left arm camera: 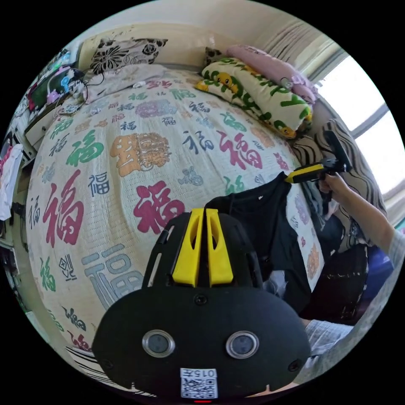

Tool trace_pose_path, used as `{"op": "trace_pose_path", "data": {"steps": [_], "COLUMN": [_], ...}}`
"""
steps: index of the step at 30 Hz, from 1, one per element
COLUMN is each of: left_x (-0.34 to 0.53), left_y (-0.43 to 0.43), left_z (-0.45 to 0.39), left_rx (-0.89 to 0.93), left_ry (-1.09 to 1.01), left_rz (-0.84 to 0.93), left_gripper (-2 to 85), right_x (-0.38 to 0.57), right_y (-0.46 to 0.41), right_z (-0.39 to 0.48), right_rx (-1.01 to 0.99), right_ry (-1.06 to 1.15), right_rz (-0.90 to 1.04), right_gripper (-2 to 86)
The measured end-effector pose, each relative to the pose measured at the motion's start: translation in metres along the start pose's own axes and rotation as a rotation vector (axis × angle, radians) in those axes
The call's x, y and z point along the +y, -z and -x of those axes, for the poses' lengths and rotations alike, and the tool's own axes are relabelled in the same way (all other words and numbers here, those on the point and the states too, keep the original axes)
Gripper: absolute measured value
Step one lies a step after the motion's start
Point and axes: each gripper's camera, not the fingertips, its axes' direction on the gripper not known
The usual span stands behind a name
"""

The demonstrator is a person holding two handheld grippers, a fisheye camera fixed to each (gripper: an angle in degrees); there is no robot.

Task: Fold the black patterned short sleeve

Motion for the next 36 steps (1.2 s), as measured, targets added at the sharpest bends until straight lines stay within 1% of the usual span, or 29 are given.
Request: {"op": "trace_pose_path", "data": {"steps": [3, 4, 5, 7, 9, 11, 13, 14, 16, 19, 24, 30, 33, 36], "left_x": [0.079, 0.114, 0.132, 0.2, 0.247, 0.29, 0.34, 0.351, 0.388, 0.421, 0.455, 0.488, 0.508, 0.53], "left_y": [0.031, 0.041, 0.044, 0.051, 0.051, 0.05, 0.041, 0.038, 0.028, 0.016, 0.009, -0.004, -0.011, -0.016], "left_z": [-0.031, -0.045, -0.052, -0.082, -0.102, -0.118, -0.132, -0.134, -0.145, -0.15, -0.152, -0.153, -0.15, -0.144], "left_rx": [0.064, 0.087, 0.099, 0.125, 0.139, 0.158, 0.184, 0.194, 0.174, 0.166, 0.137, 0.104, 0.123, 0.158], "left_ry": [-0.109, -0.142, -0.157, -0.202, -0.223, -0.204, -0.14, -0.127, -0.115, -0.091, -0.076, -0.117, -0.156, -0.22], "left_rz": [-0.056, -0.056, -0.046, 0.031, 0.104, 0.154, 0.234, 0.248, 0.312, 0.366, 0.396, 0.437, 0.438, 0.401], "left_gripper": [-0.1, -0.1, -0.1, 0.0, 0.0, 0.0, -0.1, -0.1, -0.2, -0.3, -0.4, -0.4, -0.3, -0.1], "right_x": [0.081, 0.117, 0.134, 0.2, 0.243, 0.281, 0.32, 0.329, 0.358, 0.384, 0.413, 0.442, 0.458, 0.472], "right_y": [-0.001, -0.007, -0.011, -0.032, -0.052, -0.074, -0.106, -0.113, -0.14, -0.165, -0.192, -0.227, -0.242, -0.258], "right_z": [0.03, 0.044, 0.05, 0.077, 0.097, 0.114, 0.129, 0.132, 0.138, 0.146, 0.155, 0.152, 0.152, 0.156], "right_rx": [-0.086, -0.122, -0.139, -0.197, -0.193, -0.207, -0.22, -0.229, -0.232, -0.199, -0.152, -0.138, -0.108, -0.059], "right_ry": [0.078, 0.096, 0.1, 0.113, 0.149, 0.176, 0.188, 0.189, 0.181, 0.214, 0.263, 0.19, 0.131, 0.104], "right_rz": [-0.027, -0.017, -0.008, 0.048, 0.111, 0.175, 0.263, 0.28, 0.324, 0.356, 0.358, 0.345, 0.333, 0.32], "right_gripper": [-1.0, -1.0, -1.0, -1.0, -1.0, -1.0, -1.0, -1.0, -1.0, -1.0, -1.0, -1.0, -1.0, -0.9]}}
